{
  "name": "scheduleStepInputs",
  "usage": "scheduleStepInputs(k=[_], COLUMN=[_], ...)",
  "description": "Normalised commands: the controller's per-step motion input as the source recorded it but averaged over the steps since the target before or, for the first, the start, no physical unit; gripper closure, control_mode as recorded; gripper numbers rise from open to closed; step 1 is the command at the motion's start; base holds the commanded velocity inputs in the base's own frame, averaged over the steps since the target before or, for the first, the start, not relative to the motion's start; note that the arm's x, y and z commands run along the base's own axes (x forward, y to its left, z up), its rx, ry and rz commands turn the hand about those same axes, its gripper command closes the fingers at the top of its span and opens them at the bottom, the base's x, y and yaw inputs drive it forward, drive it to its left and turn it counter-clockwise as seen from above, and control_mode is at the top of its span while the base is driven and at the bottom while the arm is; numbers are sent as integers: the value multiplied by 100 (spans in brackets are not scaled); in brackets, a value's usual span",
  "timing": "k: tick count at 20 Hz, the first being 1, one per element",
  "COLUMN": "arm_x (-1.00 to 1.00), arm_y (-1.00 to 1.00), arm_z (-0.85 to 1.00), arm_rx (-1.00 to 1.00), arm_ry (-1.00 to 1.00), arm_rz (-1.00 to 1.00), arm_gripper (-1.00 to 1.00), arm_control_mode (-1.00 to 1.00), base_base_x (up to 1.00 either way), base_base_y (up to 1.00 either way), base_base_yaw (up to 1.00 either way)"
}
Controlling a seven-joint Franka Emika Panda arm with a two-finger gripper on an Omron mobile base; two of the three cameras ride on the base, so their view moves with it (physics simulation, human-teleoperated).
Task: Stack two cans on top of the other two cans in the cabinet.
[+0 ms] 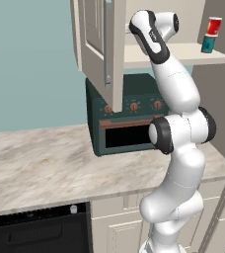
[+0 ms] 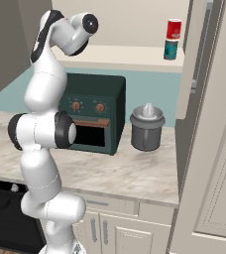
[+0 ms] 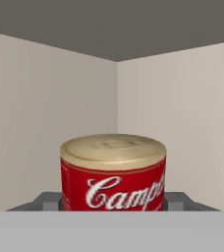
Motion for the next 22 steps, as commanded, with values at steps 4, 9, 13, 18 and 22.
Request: scheduleStepInputs(k=[4,9,13,18,22], arm_x=[0,0,0,0,0], arm_y=[4,3,0,0,0], arm_z=[0,0,0,0,0], arm_rx=[0,0,0,0,0], arm_ry=[0,0,0,0,0], arm_rz=[0,0,0,0,0], arm_gripper=[100,100,100,100,100], arm_control_mode=[-100,-100,-100,-100,-100], base_base_x=[0,0,0,0,0], base_base_y=[0,0,0,0,0], base_base_yaw=[0,0,0,0,0])
